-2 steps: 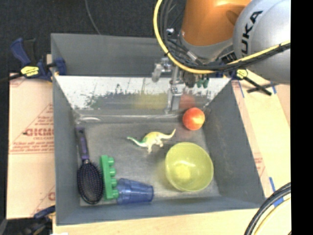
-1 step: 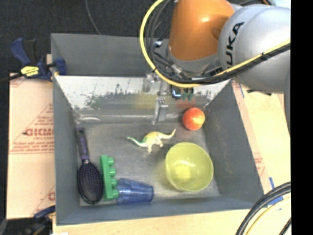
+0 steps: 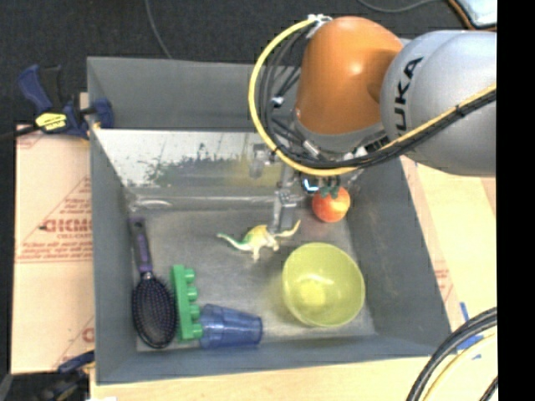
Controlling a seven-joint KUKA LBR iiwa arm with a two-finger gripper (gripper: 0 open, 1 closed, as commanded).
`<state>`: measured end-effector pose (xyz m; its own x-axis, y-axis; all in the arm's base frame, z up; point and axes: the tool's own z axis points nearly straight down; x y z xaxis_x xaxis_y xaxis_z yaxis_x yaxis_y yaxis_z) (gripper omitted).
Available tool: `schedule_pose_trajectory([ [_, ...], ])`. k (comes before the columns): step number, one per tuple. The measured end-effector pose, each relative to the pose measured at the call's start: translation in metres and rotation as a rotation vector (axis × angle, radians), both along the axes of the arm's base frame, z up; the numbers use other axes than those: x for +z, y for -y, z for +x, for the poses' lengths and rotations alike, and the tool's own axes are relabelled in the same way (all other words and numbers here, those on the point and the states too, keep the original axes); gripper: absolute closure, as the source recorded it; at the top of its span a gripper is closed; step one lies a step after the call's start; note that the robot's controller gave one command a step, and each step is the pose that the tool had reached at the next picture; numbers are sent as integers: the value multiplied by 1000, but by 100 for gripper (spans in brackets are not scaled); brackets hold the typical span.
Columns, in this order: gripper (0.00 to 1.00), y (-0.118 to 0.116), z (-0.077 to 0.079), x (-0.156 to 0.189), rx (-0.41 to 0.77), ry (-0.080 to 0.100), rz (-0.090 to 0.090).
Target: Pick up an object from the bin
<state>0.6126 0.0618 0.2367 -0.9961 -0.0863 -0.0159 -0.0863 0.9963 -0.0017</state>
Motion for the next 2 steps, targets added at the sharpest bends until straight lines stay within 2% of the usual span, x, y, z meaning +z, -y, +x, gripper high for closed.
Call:
schedule_pose_trajectory([
  [1, 0, 39, 1, -26, -73, -5, 5],
  [2, 0, 14, -19, -60, -162, 3, 6],
])
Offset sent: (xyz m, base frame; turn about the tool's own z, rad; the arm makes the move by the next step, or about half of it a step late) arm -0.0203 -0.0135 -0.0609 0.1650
